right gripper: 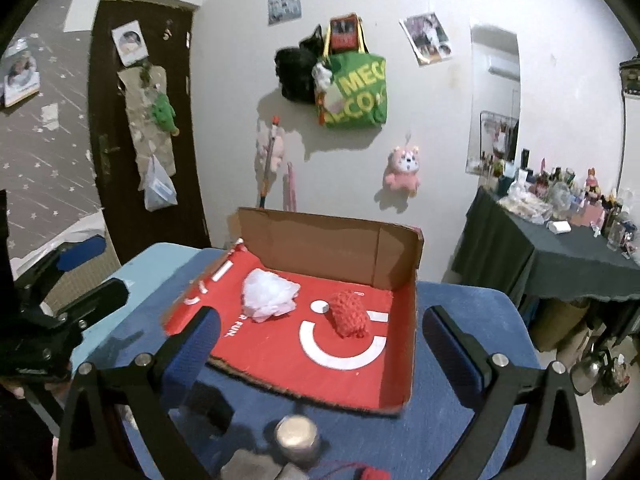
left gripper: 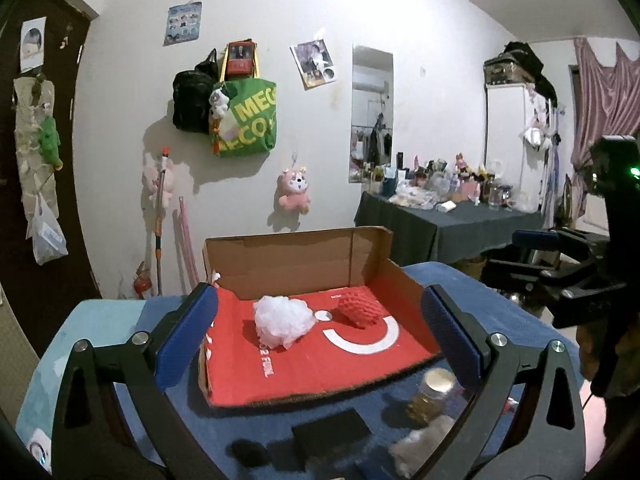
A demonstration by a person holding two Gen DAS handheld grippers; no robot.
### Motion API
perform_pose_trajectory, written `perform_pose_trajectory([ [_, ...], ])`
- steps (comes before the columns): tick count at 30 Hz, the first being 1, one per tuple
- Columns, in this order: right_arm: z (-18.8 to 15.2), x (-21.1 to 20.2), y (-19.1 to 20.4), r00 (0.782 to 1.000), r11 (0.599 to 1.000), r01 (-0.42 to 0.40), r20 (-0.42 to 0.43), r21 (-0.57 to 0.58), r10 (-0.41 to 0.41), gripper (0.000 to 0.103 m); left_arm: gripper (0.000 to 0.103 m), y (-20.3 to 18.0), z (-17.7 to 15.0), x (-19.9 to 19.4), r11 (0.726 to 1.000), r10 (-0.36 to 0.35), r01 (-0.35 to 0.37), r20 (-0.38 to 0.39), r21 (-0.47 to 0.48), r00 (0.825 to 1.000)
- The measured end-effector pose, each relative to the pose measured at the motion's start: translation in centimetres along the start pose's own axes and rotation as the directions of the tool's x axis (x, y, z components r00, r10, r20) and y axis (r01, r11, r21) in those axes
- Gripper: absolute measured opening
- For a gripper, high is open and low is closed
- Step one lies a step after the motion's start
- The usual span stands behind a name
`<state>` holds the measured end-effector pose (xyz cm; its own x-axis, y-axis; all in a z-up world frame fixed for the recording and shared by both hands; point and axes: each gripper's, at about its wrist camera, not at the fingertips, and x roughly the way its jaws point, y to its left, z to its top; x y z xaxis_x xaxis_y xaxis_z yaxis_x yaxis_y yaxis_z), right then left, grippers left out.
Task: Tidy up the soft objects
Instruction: 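Withdraw both tools from the box back toward the remaining items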
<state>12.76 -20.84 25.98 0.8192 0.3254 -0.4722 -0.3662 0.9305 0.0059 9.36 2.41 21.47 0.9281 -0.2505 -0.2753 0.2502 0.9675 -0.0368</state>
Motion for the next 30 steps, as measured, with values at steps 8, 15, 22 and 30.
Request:
perform_pose_trajectory([
  [8,-4.9,-6.2,3.2,0.992,0.997,0.061,0.113,-0.037,-0.056,0.103,0.103,-1.3,-3.2,-5.3,1.0,0.018,-0.017,0.073,-0.013,0.997],
  [15,-10.1,-8.4,4.3,0.982,0.993,0.119,0.148,-0.001,-0.118,0.103,0.103,-2.6,-7.2,-6.8,0.998,0.064,-0.063,0.065,-0.018,0.996],
  [22,-15.0,-8.0,4.4,0.97,0.982,0.185,0.154,0.035,-0.188,0.103,0.103,-3.6,-11.5,-6.2,0.994,0.106,-0.106,0.016,-0.028,0.994],
  [30,-19.4,-4.8,4.2,0.979,0.98,0.192,0.059,0.049,-0.195,0.103,0.103,-3.7,-15.8,-4.0,0.993,0.102,-0.108,-0.104,-0.057,0.989],
])
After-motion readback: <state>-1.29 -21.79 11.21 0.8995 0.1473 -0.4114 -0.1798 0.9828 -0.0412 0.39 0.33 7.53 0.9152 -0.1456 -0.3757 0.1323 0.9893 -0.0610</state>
